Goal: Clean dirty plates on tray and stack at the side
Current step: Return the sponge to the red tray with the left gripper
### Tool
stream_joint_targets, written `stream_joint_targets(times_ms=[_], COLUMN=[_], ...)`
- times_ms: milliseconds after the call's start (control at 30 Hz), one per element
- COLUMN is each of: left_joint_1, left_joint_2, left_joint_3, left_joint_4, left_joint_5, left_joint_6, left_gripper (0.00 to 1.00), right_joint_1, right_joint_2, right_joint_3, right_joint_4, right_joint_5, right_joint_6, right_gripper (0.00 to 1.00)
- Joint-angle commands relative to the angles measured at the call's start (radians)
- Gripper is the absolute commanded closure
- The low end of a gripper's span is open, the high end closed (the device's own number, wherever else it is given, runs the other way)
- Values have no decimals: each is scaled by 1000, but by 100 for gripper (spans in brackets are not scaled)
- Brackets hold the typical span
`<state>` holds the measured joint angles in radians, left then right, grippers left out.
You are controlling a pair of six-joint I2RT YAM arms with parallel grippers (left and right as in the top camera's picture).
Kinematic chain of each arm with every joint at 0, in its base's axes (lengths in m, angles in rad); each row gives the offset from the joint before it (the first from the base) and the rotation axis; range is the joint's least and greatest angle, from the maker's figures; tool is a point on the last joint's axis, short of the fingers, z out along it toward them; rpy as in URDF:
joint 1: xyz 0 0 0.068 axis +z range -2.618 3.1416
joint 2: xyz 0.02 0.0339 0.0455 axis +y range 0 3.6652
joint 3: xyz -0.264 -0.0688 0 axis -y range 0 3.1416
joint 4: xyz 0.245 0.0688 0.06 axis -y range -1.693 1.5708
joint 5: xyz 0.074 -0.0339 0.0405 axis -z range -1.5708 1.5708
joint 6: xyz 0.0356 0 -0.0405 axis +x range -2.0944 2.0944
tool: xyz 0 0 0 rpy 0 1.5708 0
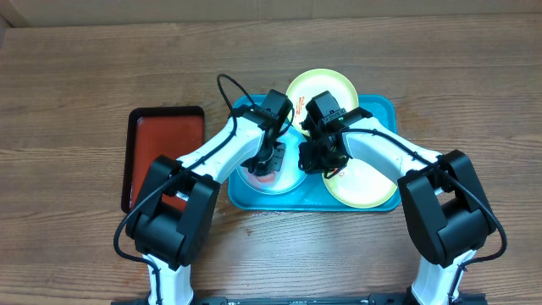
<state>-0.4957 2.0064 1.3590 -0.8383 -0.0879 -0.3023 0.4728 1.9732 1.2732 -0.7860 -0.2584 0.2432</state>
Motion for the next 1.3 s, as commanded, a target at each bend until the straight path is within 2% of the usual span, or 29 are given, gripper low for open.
stream_joint_targets(times_ms=[0,133,233,433,567,700,867,1067,1267], left_joint_1=[40,44,51,98,172,288,428,536,582], left_joint_2=[20,20,20,2,-43,-86,-82,-82,-82], left_joint_3=[8,77,142,364,446,456,440,304,221], left_joint_4=[-11,-48,-84,-245,-287,-355,-436,-380,-335], left_joint_5=[-269,-310,-299,-146,-120,-115,-35,-34,-34], left_joint_6=[-108,-173,-177,-177,-179,-193,-192,-193,-192], left_gripper=[96,96,96,96,96,96,96,96,96], right_joint_1=[-1,-1,-1,0,0,10,51,154,252], right_joint_2=[16,16,16,2,-29,-53,-58,-58,-58], right_joint_3=[-5,-5,-4,39,95,184,322,462,492], right_joint_4=[-11,-11,-13,-41,-57,-126,-212,-246,-249], right_joint_5=[11,11,11,11,41,218,468,769,1056], right_joint_6=[-4,-4,-4,-9,-51,-68,-108,-217,-372], right_gripper=[87,91,96,96,96,96,96,96,96])
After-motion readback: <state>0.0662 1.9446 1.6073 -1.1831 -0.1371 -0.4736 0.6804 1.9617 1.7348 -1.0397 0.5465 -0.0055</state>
